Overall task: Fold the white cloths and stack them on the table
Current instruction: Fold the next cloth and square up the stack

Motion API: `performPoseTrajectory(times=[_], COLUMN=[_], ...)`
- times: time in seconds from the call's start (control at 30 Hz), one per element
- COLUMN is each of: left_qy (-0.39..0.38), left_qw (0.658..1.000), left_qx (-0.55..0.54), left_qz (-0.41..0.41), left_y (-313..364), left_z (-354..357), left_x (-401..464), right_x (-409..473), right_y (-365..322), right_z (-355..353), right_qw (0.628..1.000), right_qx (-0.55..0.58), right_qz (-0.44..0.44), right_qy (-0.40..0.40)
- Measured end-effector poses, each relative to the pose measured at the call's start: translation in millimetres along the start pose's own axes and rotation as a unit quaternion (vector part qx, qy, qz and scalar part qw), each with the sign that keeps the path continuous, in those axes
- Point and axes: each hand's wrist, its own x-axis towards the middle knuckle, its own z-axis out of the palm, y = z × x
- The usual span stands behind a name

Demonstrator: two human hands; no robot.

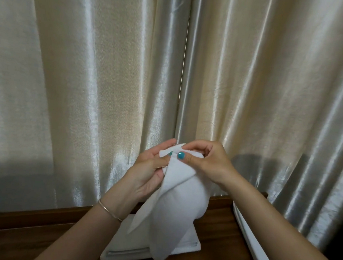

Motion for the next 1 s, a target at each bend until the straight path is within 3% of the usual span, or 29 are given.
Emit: performPoseTrajectory(times=[0.13, 0.37, 0.73, 1.0], left_qy=[-0.105, -0.145, -0.136, -0.132], left_qw=[0.993, 0.985, 0.976, 0.967], left_qx=[0.044, 0.081, 0.154, 0.197], left_qz=[0.040, 0.045, 0.078, 0.095], left_y=[7.2, 10.6, 0.0, 1.3], left_z=[-5.1, -7.1, 4.9, 8.6], left_x=[-3.4, -7.4, -14.0, -15.2], right_x=[-1.4, -9.1, -12.2, -12.9], right_y=[-1.7, -6.1, -13.1, -14.5], right_z=[-3.5, -0.3, 7.5, 12.3], right_qw=[1.000, 0.999, 0.999, 0.996], right_qx=[-0.010, 0.002, 0.034, 0.014], right_qz=[-0.013, -0.037, -0.002, 0.018], right_qy=[-0.013, -0.017, 0.016, 0.091])
